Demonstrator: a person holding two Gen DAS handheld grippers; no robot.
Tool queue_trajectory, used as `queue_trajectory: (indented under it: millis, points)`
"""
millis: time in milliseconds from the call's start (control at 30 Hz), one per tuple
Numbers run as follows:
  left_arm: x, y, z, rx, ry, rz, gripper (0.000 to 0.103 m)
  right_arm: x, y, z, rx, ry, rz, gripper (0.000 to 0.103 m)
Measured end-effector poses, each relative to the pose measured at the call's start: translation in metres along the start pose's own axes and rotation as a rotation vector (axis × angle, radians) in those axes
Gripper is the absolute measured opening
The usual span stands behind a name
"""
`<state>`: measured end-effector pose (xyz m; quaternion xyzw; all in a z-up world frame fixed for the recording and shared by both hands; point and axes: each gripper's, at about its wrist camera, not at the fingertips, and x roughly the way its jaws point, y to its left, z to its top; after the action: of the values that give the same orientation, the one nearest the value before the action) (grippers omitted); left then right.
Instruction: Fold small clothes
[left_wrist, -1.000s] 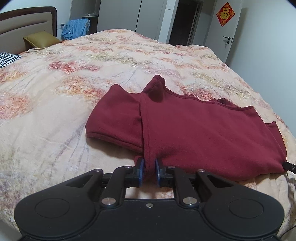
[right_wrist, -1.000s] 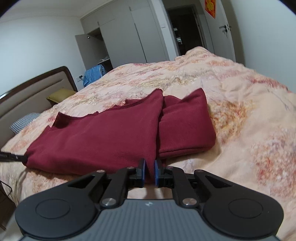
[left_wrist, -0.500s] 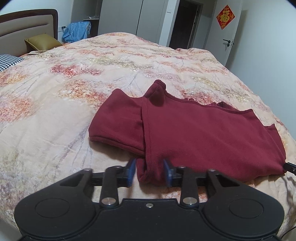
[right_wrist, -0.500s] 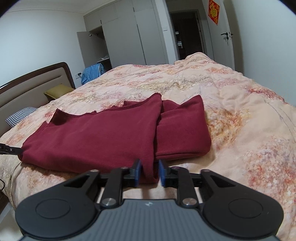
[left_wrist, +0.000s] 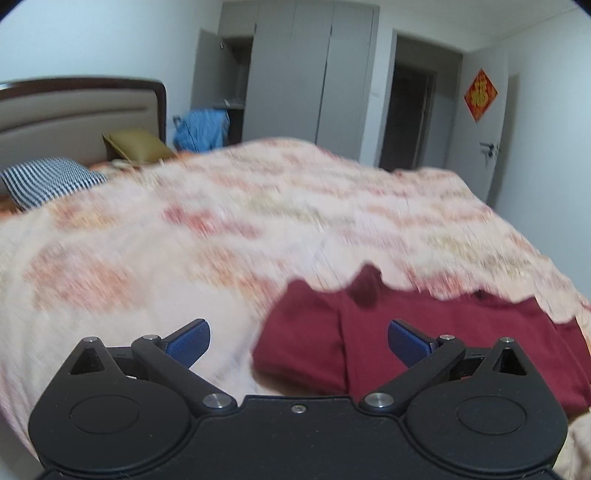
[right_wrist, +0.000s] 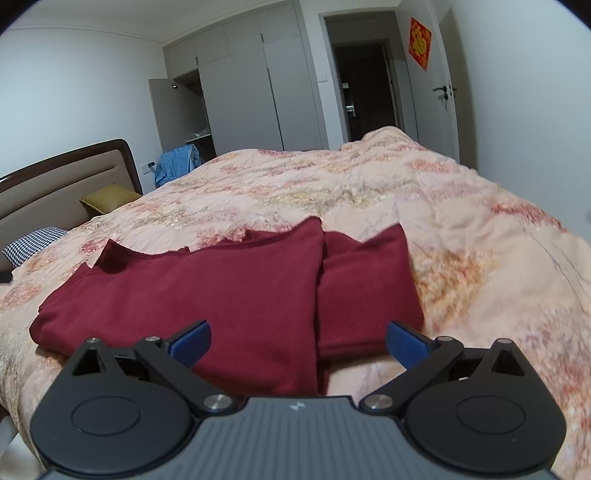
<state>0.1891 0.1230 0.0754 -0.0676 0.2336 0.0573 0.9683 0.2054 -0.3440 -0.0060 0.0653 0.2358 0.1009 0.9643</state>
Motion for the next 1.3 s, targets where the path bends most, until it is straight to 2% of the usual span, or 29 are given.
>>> queue_trajectory:
  millis: [100, 200, 367, 533, 733, 867, 1033, 1133, 1300]
  points:
    - [-0.011, 0.003, 0.012, 0.009, -0.024, 0.008, 0.102, 0.006, 0.013, 0.006, -0.023, -0.020, 0.013, 0.103]
    - [-0.016, 0.003, 0.009, -0.018, -0.005, -0.037, 0.102, 0.015, 0.031, 0.009, -0.045, -0.032, 0.036, 0.103]
    - [0.001, 0.003, -0.030, -0.172, 0.100, -0.173, 0.102, 0.031, 0.065, -0.005, -0.075, -0.022, 0.074, 0.103]
    - [0.032, 0.001, -0.063, -0.327, 0.178, -0.220, 0.102, 0.043, 0.099, -0.020, -0.185, -0.034, 0.069, 0.103]
    - [0.063, -0.002, -0.077, -0.416, 0.238, -0.246, 0.102, 0.059, 0.130, -0.025, -0.293, -0.085, 0.048, 0.103]
    - [0.074, -0.001, -0.079, -0.435, 0.241, -0.249, 0.102, 0.072, 0.141, -0.025, -0.300, -0.105, 0.040, 0.103]
    - [0.083, -0.002, -0.078, -0.436, 0.241, -0.241, 0.102, 0.093, 0.150, -0.034, -0.327, -0.068, 0.027, 0.103]
    - [0.087, -0.004, -0.081, -0.419, 0.242, -0.227, 0.102, 0.104, 0.148, -0.047, -0.323, -0.043, 0.029, 0.103]
    - [0.090, -0.010, -0.084, -0.367, 0.239, -0.209, 0.102, 0.103, 0.144, -0.052, -0.309, -0.070, 0.038, 0.103]
